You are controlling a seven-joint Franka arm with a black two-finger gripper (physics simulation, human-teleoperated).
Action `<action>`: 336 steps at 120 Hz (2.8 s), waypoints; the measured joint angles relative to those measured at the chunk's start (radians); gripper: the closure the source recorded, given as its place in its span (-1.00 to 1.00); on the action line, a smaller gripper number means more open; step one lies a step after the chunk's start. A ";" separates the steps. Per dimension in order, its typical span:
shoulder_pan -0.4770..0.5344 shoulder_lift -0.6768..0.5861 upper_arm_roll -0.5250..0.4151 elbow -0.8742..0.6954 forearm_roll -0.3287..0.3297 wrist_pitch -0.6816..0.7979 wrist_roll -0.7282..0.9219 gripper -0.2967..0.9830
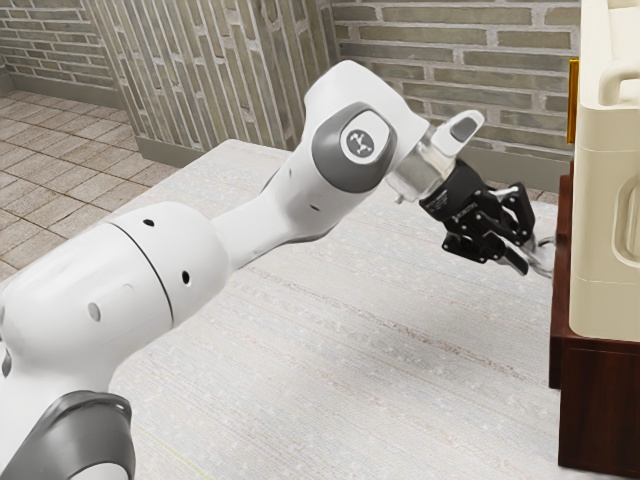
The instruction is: Pull the drawer handle with one arm to open the drawer
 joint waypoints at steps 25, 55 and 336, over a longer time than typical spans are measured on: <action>-0.002 -0.008 0.006 -0.009 0.022 -0.003 -0.002 0.51; -0.001 -0.030 0.030 -0.034 0.038 -0.007 0.001 0.52; 0.052 -0.208 0.089 -0.250 0.240 -0.013 0.002 0.47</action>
